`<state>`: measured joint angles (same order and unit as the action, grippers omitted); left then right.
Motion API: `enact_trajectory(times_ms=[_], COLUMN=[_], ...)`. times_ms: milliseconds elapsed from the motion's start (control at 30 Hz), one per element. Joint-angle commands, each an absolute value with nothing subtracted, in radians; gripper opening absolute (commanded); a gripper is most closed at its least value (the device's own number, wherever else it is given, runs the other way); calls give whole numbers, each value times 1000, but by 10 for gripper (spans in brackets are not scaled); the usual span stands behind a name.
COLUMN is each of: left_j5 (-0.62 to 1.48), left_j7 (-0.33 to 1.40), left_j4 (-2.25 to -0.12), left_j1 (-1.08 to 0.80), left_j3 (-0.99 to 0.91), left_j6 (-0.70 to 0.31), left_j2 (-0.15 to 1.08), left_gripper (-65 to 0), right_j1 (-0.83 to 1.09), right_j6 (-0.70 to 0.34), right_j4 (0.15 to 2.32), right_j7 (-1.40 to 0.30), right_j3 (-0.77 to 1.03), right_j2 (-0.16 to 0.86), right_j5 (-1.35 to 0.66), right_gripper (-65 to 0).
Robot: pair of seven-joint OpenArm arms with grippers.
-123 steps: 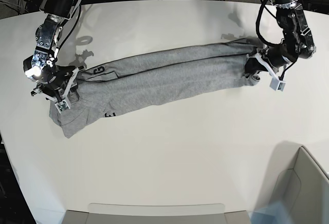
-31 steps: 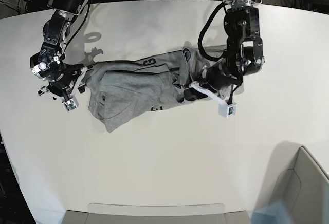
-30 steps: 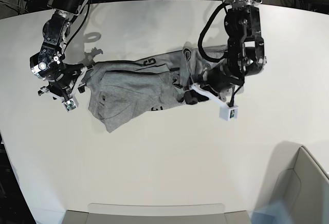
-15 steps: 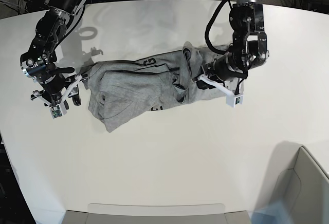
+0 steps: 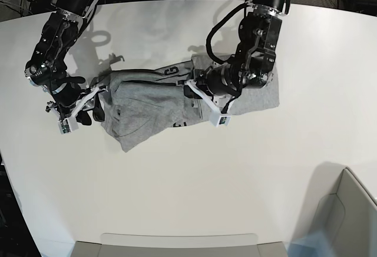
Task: Fold the T-shirt properly
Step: 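Grasp the strip end near the right gripper and fold it inward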
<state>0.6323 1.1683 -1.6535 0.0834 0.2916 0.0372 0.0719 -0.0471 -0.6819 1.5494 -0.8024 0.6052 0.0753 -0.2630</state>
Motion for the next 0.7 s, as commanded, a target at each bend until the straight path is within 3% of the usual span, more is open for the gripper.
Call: enact_trajectory(times_ms=[0,200,367,667], left_j5=[644,641,641,639], left_j7=[1164,1164,1164,1164], left_j4=[-1673,-1672,-1672,-1672], left_j1=[99,93,76,74], left_j3=[285,285,285,285], left_j6=[36,36,36,36], left_j2=[76,85,85,94], left_gripper=[-570,-570,-570,-570], right_j1=[-71,-176,-191,-193], right_j6=[-690,-693,-693,-693], right_j4=[1547,1354,1184,1036], right_j7=[-791,-1081,-1095,-1095], right_j3=[638,782,727,625], right_j2=[91,179,249,240], right_j5=[-297,-432,-526,-654], right_gripper=[-404,-324,-326,-326])
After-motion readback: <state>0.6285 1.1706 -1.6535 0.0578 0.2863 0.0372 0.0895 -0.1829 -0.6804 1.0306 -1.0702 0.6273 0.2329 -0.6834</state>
